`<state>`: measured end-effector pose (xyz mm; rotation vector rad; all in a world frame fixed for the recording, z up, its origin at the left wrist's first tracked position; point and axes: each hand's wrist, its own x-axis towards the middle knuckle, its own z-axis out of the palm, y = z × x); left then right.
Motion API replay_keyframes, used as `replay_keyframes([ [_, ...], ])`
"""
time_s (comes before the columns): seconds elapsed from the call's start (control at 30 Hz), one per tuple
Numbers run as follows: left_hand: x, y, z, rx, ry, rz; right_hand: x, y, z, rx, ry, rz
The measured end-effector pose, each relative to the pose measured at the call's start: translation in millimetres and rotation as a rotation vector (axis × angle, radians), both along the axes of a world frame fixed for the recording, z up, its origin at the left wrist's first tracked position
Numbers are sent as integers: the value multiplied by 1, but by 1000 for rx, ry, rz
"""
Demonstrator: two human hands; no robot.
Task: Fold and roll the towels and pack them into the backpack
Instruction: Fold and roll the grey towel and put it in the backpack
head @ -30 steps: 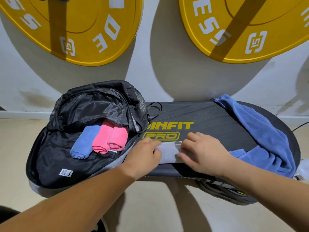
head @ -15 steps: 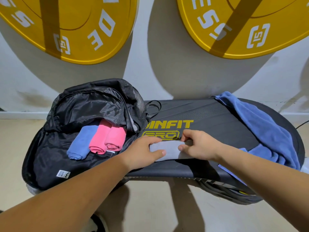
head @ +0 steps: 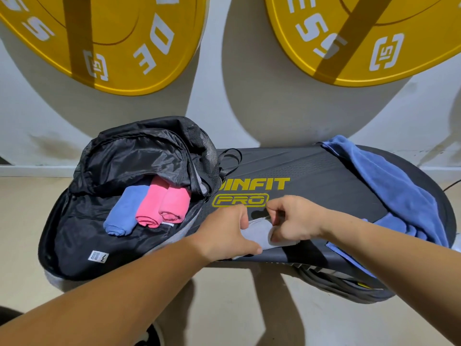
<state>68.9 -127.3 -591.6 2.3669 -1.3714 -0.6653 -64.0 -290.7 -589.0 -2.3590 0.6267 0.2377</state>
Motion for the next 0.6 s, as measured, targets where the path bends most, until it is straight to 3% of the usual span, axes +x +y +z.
replay_keyframes([
  [0.3,23,42,52,122,110,73,40,40,39,156,35,155],
  [0.6,117,114,141,46,-11,143,134,90,98,209,-312,136],
])
